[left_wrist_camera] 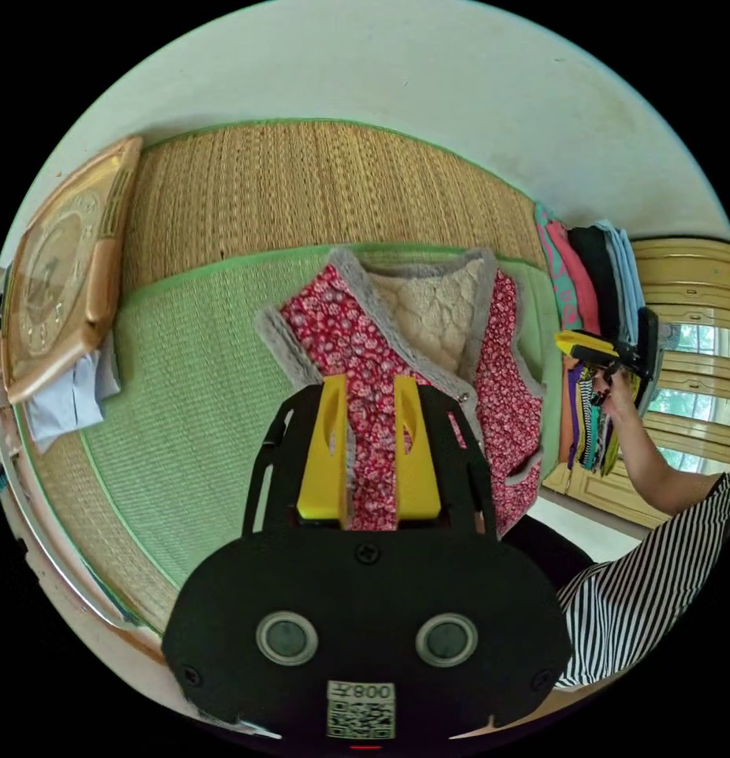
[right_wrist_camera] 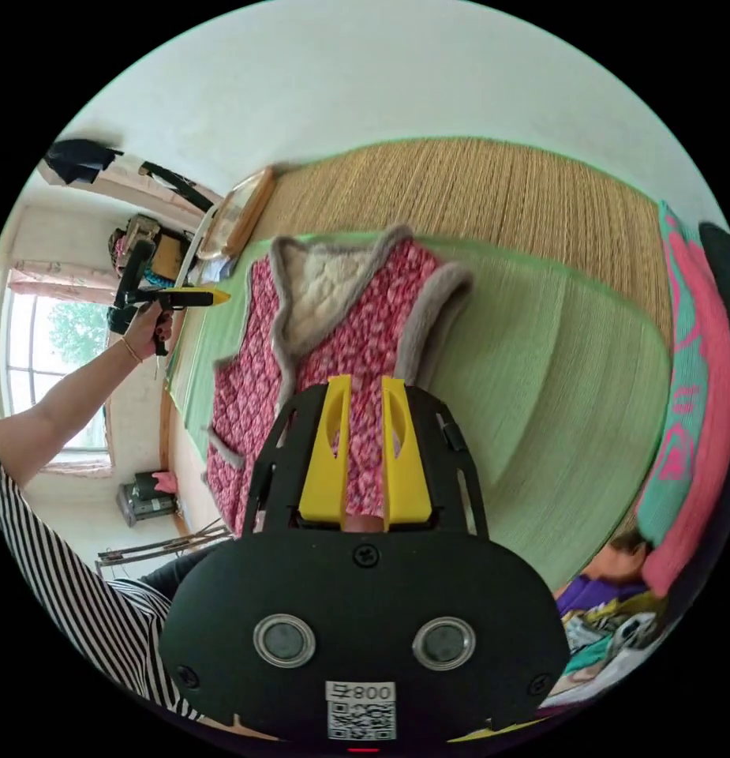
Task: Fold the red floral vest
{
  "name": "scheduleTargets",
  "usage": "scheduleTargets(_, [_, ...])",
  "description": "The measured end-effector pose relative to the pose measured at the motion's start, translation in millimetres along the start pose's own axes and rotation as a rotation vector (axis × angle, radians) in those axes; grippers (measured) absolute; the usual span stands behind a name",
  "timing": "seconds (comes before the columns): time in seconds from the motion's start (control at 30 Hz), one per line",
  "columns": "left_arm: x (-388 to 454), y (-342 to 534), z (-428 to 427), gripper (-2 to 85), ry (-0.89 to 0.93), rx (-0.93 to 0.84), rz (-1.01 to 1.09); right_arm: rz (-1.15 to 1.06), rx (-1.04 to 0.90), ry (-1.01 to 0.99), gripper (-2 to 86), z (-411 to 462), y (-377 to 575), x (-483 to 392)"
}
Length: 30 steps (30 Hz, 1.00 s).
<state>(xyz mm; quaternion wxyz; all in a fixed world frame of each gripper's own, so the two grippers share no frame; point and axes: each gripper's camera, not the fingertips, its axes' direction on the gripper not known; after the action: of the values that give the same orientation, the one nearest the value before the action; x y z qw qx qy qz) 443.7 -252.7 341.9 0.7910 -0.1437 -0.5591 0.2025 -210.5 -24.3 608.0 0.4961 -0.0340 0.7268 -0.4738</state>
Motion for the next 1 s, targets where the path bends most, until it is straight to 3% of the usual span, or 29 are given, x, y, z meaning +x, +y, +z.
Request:
scheduleTargets(0.23, [7, -65, -6, 12.7, -0.107, -0.108, 0.080, -0.095, -0.100, 0.105, 10.7, 10, -90, 6])
scheduleTargets(0.47, [30, -88, 30, 11.8, -0.172, -0.305, 0.145, -0.141, -0.246, 0.140, 10.7, 47, -116, -6])
scheduleTargets(0.77, [73, -72, 24, 5.0, -0.240, -0.300, 0.193, -0.158, -0.374, 0.219, 5.0, 66, -117, -27])
scheduleTargets(1.0, [105, -41, -11, 4.1, -0.277, -0.204, 0.207, -0.176, -0.293, 0.218, 2.5, 37, -95, -50])
